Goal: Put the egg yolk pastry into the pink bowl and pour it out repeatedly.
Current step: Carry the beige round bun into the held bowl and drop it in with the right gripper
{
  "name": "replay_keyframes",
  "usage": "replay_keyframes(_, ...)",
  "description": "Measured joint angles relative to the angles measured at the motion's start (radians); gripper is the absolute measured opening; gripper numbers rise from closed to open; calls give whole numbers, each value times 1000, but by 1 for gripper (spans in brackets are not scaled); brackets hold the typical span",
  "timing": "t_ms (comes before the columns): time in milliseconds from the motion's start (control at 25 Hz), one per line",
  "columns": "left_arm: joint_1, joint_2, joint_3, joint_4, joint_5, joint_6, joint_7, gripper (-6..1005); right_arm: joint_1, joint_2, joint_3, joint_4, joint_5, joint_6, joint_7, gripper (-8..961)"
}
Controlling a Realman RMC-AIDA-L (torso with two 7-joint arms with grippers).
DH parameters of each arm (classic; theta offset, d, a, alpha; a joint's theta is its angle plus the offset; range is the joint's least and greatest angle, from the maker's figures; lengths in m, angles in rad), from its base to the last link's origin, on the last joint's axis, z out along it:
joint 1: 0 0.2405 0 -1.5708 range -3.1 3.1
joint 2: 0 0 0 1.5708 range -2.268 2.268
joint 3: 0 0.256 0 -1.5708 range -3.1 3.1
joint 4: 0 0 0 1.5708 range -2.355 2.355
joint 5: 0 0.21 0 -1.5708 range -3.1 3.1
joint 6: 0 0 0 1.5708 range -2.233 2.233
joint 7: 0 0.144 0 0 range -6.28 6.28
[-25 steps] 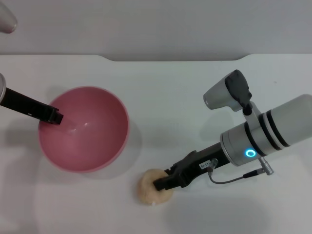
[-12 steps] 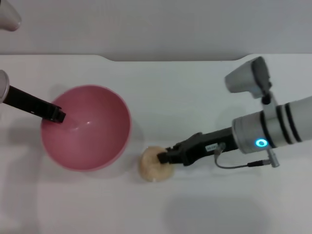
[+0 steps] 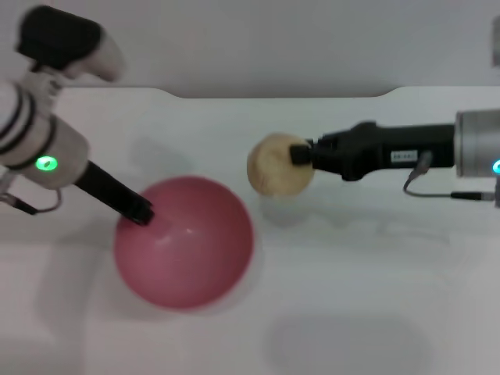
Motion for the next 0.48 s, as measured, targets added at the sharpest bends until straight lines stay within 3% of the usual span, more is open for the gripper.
replay_keyframes(160, -71, -8, 96, -99, -4, -49, -29, -1, 38, 2, -7, -47, 3, -85, -24, 61)
replay_keyframes(480, -111, -11, 174, -121, -14, -105, -72, -1, 125, 7, -158, -26, -157, -85, 51, 45)
